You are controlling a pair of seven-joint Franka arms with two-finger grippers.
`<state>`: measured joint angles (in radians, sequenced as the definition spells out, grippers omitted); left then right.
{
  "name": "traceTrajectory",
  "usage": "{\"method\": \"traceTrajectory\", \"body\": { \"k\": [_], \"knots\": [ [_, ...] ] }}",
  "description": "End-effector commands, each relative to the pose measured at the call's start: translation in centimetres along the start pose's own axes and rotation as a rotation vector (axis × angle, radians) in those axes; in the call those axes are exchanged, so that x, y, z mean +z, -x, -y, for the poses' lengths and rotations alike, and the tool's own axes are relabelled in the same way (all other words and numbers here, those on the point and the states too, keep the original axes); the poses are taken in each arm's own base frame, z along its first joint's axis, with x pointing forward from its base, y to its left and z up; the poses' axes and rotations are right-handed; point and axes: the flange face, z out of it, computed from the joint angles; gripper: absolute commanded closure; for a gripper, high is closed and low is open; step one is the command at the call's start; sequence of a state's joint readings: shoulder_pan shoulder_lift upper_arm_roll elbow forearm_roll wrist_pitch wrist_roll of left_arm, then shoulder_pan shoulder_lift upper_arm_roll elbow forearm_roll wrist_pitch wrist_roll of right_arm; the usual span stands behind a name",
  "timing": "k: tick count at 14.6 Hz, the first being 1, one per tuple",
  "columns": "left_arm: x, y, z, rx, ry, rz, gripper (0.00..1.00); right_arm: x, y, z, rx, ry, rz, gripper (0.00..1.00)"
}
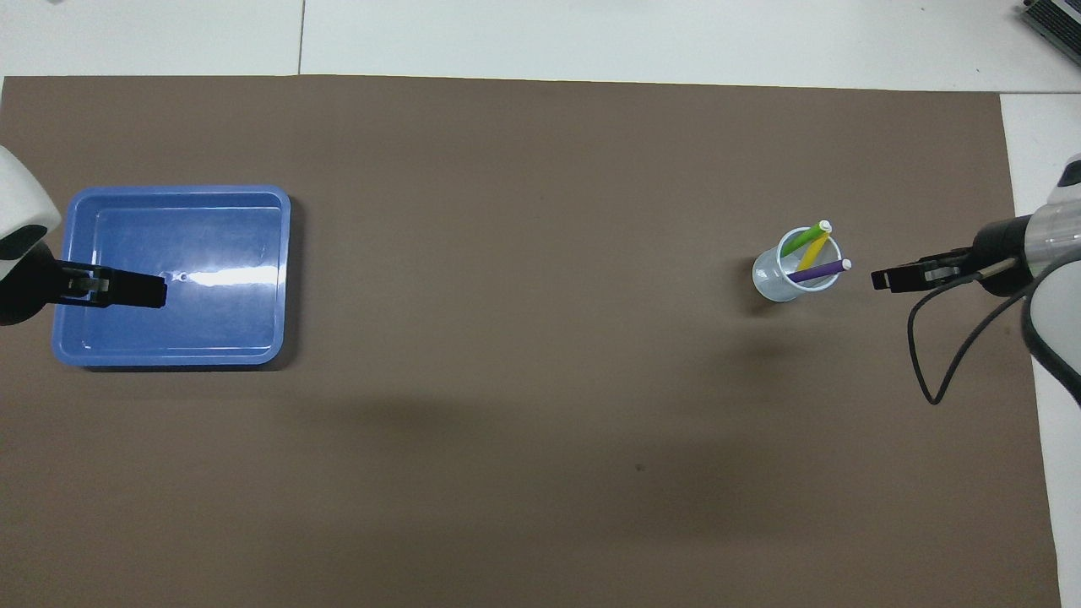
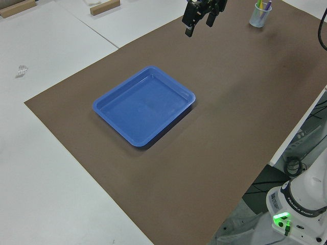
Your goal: Right arm passes pens to left for tray arrangement
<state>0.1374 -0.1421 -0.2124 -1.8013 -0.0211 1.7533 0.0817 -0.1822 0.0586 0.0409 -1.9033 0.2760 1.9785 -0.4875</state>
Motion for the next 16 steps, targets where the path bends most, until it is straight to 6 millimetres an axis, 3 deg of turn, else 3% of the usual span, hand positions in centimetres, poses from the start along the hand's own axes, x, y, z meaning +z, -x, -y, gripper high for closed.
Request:
{"method": "traceTrajectory", "body": {
  "k": [1, 10, 16],
  "knots": [
    [-0.1, 0.7, 0.1, -0.003, -0.019, -0.005, 0.0, 1.6, -0.5, -0.6, -0.048, -0.026, -0.014, 0.42],
    [-0.1, 0.7, -0.1, 0.002, -0.017, -0.007, 0.0, 5.8, -1.7, -1.2, 0.058, -0.021, -0.006, 0.46],
    [-0.1, 0.7, -0.1, 0.002, -0.017, -0.007, 0.0, 6.2, -2.1, -0.2, 0.168, -0.02, 0.001, 0.5]
  ]
}}
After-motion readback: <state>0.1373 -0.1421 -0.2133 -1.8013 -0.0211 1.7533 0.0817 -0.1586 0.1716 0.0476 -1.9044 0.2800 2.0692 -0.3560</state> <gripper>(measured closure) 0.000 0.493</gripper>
